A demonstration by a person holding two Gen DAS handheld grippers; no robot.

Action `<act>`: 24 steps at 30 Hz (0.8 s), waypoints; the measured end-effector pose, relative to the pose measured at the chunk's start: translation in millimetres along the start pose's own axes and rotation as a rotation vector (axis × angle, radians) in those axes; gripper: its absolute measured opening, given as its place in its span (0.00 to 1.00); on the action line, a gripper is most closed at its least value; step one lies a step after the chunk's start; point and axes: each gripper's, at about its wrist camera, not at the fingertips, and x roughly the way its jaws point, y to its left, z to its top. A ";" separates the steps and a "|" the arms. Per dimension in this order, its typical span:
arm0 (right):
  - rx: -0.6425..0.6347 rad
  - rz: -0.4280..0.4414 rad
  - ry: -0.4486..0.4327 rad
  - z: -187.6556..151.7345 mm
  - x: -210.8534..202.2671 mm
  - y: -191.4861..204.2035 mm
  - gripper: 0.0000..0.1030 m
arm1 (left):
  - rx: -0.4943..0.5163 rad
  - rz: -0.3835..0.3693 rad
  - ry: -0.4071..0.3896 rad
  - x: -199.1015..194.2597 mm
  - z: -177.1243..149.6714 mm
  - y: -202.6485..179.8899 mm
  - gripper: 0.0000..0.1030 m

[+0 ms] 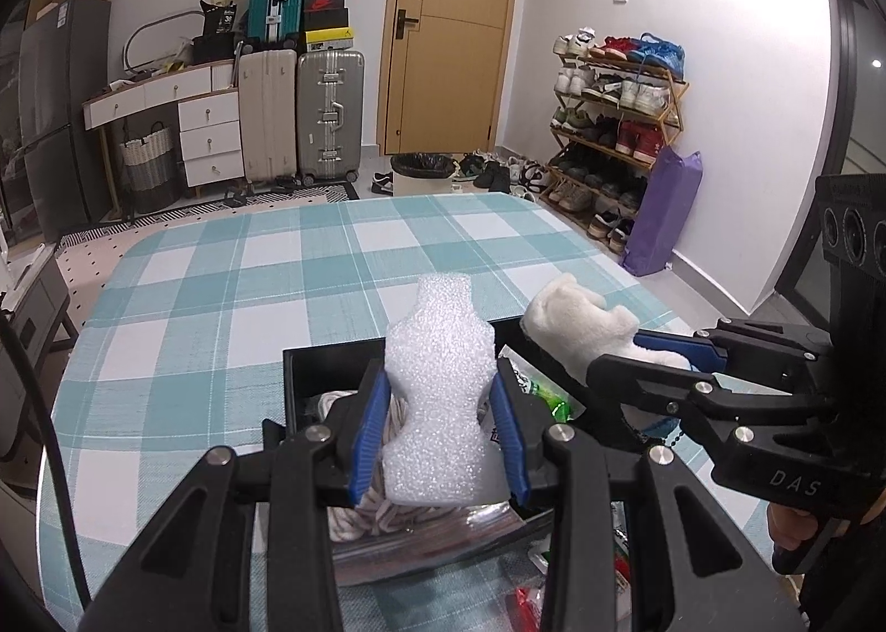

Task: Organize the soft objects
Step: 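Carry the foam piece and plush bunny over the black box with both tools, then open both tools to drop the foam and bunny into the box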

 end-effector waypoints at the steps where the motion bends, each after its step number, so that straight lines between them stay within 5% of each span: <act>1: 0.001 -0.001 0.007 0.0 3.6 -0.8 0.22 | -0.001 0.000 0.002 2.4 0.0 -0.2 0.34; 15: -0.013 -0.009 0.065 -1.9 38.9 -2.3 0.22 | 0.014 0.006 0.072 29.7 -11.1 2.1 0.34; 24: -0.063 -0.092 0.106 -8.0 58.2 0.4 0.22 | 0.038 0.033 0.093 40.1 -17.8 4.2 0.35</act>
